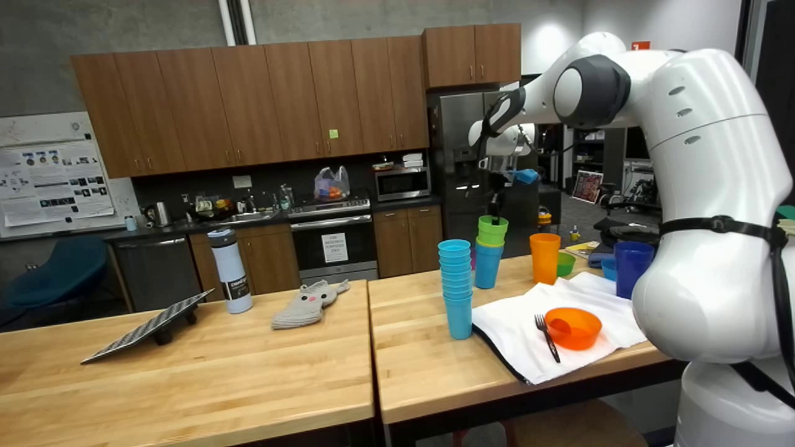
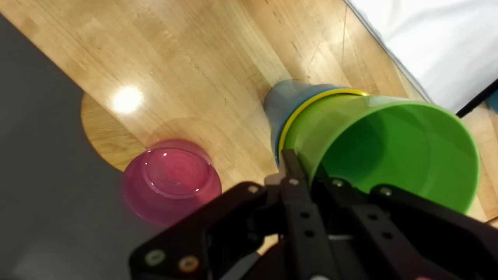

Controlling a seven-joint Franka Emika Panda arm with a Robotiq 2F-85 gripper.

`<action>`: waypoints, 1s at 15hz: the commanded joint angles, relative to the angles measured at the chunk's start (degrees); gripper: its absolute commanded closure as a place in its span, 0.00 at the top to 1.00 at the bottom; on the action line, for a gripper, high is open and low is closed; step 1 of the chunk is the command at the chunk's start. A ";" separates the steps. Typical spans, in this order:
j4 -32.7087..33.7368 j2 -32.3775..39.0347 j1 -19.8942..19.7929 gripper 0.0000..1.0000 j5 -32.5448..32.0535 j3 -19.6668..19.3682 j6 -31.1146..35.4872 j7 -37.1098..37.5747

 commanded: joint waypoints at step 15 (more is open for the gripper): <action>5.93 -1.02 0.70 0.02 -4.27 -0.34 -3.56 -1.80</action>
